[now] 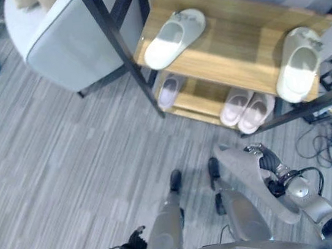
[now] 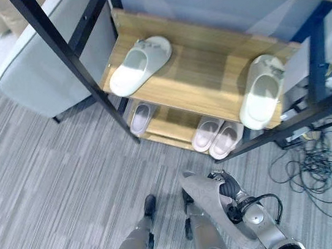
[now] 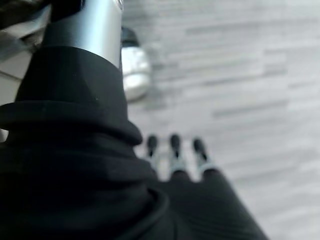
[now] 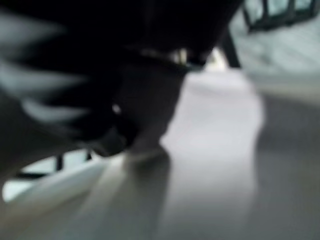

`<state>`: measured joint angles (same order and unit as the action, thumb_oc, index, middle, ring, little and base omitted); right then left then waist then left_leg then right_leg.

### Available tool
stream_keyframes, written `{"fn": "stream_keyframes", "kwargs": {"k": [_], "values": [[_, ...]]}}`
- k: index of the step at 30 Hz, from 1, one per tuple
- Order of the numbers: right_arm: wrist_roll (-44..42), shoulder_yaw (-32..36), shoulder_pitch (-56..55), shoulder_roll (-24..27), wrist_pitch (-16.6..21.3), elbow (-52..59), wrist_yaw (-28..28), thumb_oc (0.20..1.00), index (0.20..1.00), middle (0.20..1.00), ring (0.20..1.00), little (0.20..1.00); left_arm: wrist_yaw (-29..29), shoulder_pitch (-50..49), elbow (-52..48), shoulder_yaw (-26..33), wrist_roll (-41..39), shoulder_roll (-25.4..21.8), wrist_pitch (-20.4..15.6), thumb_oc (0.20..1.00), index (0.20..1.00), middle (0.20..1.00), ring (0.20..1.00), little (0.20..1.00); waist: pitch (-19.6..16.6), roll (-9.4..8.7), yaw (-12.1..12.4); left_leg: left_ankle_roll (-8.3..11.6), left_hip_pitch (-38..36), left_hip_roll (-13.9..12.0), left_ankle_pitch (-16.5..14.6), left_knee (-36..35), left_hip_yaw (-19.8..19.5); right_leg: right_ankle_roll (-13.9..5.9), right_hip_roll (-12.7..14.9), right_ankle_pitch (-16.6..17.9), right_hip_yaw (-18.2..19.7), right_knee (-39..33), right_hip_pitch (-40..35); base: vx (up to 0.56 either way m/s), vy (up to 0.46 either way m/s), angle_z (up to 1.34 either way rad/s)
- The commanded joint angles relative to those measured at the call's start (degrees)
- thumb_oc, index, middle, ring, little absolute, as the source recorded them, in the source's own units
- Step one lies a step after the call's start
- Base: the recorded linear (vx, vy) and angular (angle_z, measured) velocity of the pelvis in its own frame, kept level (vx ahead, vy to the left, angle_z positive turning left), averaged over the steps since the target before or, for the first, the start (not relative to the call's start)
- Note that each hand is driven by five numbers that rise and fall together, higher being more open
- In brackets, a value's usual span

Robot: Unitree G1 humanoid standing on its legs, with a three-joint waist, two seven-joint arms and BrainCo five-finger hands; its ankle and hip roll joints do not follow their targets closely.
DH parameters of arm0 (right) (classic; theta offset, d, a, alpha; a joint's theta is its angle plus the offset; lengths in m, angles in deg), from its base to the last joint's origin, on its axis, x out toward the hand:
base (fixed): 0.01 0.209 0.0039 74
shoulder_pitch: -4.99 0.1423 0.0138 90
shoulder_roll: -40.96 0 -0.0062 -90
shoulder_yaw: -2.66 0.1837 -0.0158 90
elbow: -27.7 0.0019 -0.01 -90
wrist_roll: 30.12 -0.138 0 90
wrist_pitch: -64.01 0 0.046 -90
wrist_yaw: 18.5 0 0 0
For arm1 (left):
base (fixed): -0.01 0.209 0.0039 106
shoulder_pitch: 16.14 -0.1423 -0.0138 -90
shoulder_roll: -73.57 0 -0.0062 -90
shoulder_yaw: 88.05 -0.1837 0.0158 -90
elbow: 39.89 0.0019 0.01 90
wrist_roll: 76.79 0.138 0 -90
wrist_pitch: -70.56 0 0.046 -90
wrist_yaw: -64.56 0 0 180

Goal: Arrange the slippers neatly on the shoe rack.

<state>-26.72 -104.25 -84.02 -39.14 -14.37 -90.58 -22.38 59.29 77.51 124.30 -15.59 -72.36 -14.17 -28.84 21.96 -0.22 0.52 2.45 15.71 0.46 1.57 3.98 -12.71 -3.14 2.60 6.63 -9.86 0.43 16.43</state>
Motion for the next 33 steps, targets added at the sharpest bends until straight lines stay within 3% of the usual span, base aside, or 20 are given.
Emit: {"fn": "stream_keyframes", "kwargs": {"k": [1, 4, 6, 9, 12, 18, 22, 25, 26, 27, 29, 30, 31, 33], "values": [[-3.52, 0.62, 0.69, 2.39, 2.81, 6.70, -2.38, 0.200, 0.200, 0.200, 0.200, 0.200, -1.74, 0.02, -3.72, 1.68, -2.64, -0.44, -1.36, 1.000, 1.000, 1.000, 1.000, 1.000, 1.48, -2.25, 0.42, 0.68, 3.35, -0.21, -6.62, 14.95, 7.04, -1.73, 2.68, -10.38, 0.72, 10.24, -0.37, 0.06, -0.016, 0.84], [-3.77, 0.09, 1.42, 1.70, 2.67, 5.31, -3.12, 0.200, 0.200, 0.200, 0.200, 0.200, -2.56, -0.86, -2.23, 2.29, -1.95, -0.57, -0.85, 1.000, 1.000, 1.000, 1.000, 1.000, 1.27, -2.68, 2.15, 1.06, 4.99, -4.26, -2.98, 9.63, 8.98, -1.59, 2.35, -12.33, -1.33, 10.41, -3.10, 0.16, 0.016, 0.60], [-3.57, -1.25, 3.21, 1.02, 2.95, 4.35, -3.97, 0.200, 0.200, 0.200, 0.200, 0.200, -2.92, -0.40, -0.79, 2.08, -1.24, -1.39, -0.71, 1.000, 1.000, 1.000, 1.000, 1.000, 1.53, -3.40, 4.28, 2.20, 8.18, -5.84, 2.23, 5.90, 6.64, -1.49, 1.70, -13.19, -1.39, 10.48, -4.08, 0.23, 0.041, 0.43], [-2.46, -1.72, 2.41, 0.59, 2.69, 4.07, -3.72, 0.200, 0.200, 0.200, 0.200, 0.200, -3.34, -0.64, 1.04, 2.11, 0.92, -1.47, -0.08, 1.000, 1.000, 1.000, 1.000, 1.000, 0.47, -3.99, 4.54, 2.57, 6.99, -7.06, 3.57, 0.32, 6.45, -2.16, 1.23, -13.94, -0.39, 10.40, -4.97, 0.25, 0.120, 0.04], [-2.17, -2.59, 3.86, -0.07, 2.19, 3.51, -3.80, 0.200, 0.200, 0.200, 0.200, 0.200, -3.85, 0.48, 0.97, 1.09, 2.11, -1.44, -0.28, 1.000, 1.000, 1.000, 1.000, 1.000, 0.57, -4.75, 4.04, 1.90, 8.11, -4.65, 2.40, 2.88, 6.60, -2.89, 2.34, -12.55, 1.67, 10.14, -4.40, 0.17, 0.173, -0.19], [-0.65, -3.73, 6.44, -0.74, 0.98, -0.75, -4.42, 0.200, 0.200, 0.200, 0.200, 0.200, -4.47, 2.26, -0.05, -0.85, 3.83, -2.73, -0.33, 1.000, 1.000, 1.000, 1.000, 1.000, 0.53, -4.90, 3.63, 0.58, 7.56, -2.91, -0.47, 4.92, 9.49, -4.36, 4.54, -10.18, 4.58, 7.70, -4.53, 0.11, 0.176, -0.39], [0.21, -3.12, 9.44, -1.19, 0.29, -6.83, -6.83, 0.200, 0.200, 0.200, 0.200, 0.200, -5.51, 4.30, -2.35, -2.63, 4.28, -4.08, -1.24, 1.000, 1.000, 1.000, 1.000, 1.000, 0.98, -3.30, 3.11, -0.41, 7.85, -1.64, -2.50, 6.30, 11.83, -5.61, 6.43, -8.23, 5.69, 6.75, -3.45, 0.02, 0.154, -0.26], [-2.02, -1.56, 12.50, -1.57, 0.52, -10.59, -8.34, 0.200, 0.200, 0.200, 0.200, 0.200, -6.03, 4.52, -3.95, -3.97, 4.84, -4.67, -1.83, 1.000, 1.000, 1.000, 1.000, 1.000, 1.91, -2.52, 4.13, -0.73, 8.25, -2.04, -3.26, 6.27, 14.09, -6.62, 8.17, -6.56, 2.57, 6.79, -2.40, -0.07, 0.126, -0.48], [-3.02, -1.30, 15.24, -1.17, 0.81, -11.87, -9.60, 0.200, 0.200, 0.200, 0.200, 0.200, -6.44, 3.99, -4.31, -4.53, 5.04, -5.11, -1.65, 1.000, 1.000, 1.000, 1.000, 1.000, 4.00, -1.96, 5.52, -0.35, 7.53, -3.78, -5.00, 6.28, 16.31, -7.03, 11.43, -5.45, -4.73, 11.52, 0.38, -0.10, 0.083, -0.75], [-3.82, -0.87, 16.74, -0.70, 0.81, -12.12, -10.19, 0.200, 0.200, 0.200, 0.200, 0.200, -6.36, 3.06, -4.65, -4.68, 4.88, -5.16, -1.53, 1.000, 1.000, 1.000, 1.000, 1.000, 6.06, -1.60, 5.60, -0.56, 8.03, -4.93, -5.38, 8.24, 17.45, -7.00, 13.51, -3.98, -8.08, 14.97, 3.05, -0.07, 0.056, -0.85], [-4.24, -0.24, 17.51, 0.36, 0.85, -11.84, -10.88, 0.200, 0.200, 0.200, 0.200, 0.200, -6.06, 2.74, -4.67, -5.21, 5.01, -5.00, -1.62, 1.000, 1.000, 1.000, 1.000, 1.000, 7.19, -1.39, 5.50, -0.77, 9.75, -5.73, -6.86, 12.35, 17.54, -7.12, 14.13, -4.65, -7.57, 15.98, 4.39, -0.06, -0.048, -0.73], [-7.01, 1.77, 18.29, 1.38, 1.86, -11.38, -12.09, 0.200, 0.200, 0.200, 0.200, 0.200, -6.03, 2.66, -4.80, -5.98, 4.81, -4.65, -1.90, 1.000, 1.000, 1.000, 1.000, 1.000, 7.80, -1.53, 4.59, -0.85, 14.00, -5.39, -8.63, 17.99, 16.73, -6.71, 12.83, -5.77, -4.12, 16.55, 6.46, -0.10, -0.113, -0.40], [-8.38, 2.62, 19.44, 2.18, 2.35, -12.24, -12.90, 0.200, 0.200, 0.200, 0.200, 0.200, -6.40, 2.96, -4.24, -6.32, 4.73, -4.64, -1.91, 1.000, 1.000, 1.000, 1.000, 1.000, 7.83, -1.34, 4.39, -1.10, 16.83, -5.07, -9.45, 20.97, 16.35, -6.28, 12.18, -7.23, -3.13, 18.74, 8.93, -0.10, -0.102, -0.12], [-10.47, 3.55, 21.21, 3.07, 2.68, -12.71, -13.46, 0.200, 0.200, 0.200, 0.200, 0.200, -6.44, 2.62, -4.18, -6.11, 3.82, -4.49, -1.98, 1.000, 1.000, 1.000, 1.000, 1.000, 7.83, -0.57, 4.46, -1.33, 19.60, -5.26, -9.87, 23.77, 16.08, -5.63, 12.09, -9.22, -3.34, 23.09, 12.03, -0.03, -0.038, 0.06]]}}
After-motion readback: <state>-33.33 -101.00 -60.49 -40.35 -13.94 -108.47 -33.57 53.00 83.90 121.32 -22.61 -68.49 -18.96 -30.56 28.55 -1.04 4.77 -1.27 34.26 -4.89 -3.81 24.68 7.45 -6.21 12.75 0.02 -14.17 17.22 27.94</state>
